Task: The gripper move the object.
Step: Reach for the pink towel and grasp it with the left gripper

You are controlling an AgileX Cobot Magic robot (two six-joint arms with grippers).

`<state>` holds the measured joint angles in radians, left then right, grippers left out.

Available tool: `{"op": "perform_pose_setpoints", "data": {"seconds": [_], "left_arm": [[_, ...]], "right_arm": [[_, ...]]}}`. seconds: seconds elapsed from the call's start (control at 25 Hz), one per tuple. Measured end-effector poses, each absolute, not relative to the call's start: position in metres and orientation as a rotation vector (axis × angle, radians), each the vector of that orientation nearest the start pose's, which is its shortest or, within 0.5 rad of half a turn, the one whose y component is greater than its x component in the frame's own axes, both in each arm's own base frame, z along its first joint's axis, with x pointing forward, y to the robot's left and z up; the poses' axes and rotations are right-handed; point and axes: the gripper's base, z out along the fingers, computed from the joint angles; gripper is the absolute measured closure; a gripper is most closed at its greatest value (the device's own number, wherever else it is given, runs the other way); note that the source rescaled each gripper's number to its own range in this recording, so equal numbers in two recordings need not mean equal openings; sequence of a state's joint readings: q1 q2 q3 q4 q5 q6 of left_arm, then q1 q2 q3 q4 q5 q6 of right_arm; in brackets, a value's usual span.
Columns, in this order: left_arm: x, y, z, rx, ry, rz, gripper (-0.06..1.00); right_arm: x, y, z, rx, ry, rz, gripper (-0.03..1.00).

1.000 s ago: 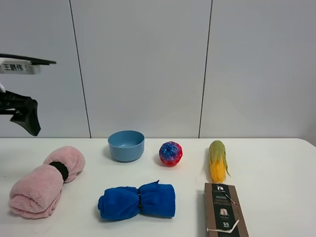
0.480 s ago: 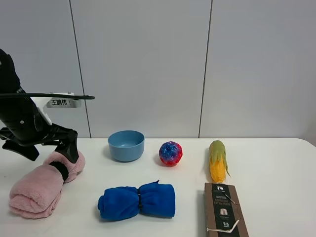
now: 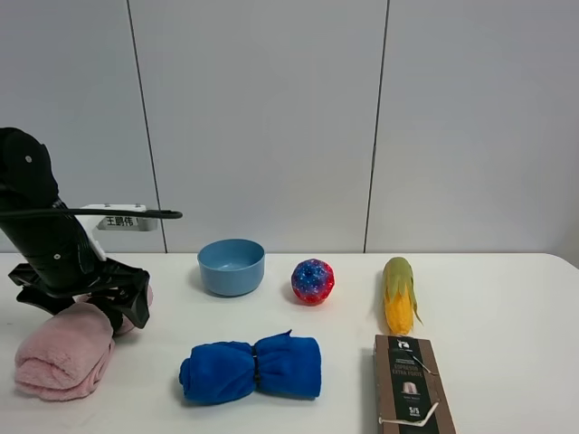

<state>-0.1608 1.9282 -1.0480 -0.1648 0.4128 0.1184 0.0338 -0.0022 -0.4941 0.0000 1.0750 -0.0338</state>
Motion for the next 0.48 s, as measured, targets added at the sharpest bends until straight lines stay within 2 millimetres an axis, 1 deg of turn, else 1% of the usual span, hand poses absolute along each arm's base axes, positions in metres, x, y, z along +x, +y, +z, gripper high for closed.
{"op": "perform_pose_setpoints", "data": {"seconds": [0.32, 0.48], "left_arm": [[0.356, -0.063, 0.106, 0.245, 2.797, -0.120, -0.06], [0.357, -0.063, 0.102, 0.253, 2.787, -0.111, -0.06]], "right_arm": [[-0.005, 0.000, 0.274, -0.070, 2.061, 0.000, -0.03], [-0.005, 0.000, 0.274, -0.070, 2.061, 0.000, -0.03]]}}
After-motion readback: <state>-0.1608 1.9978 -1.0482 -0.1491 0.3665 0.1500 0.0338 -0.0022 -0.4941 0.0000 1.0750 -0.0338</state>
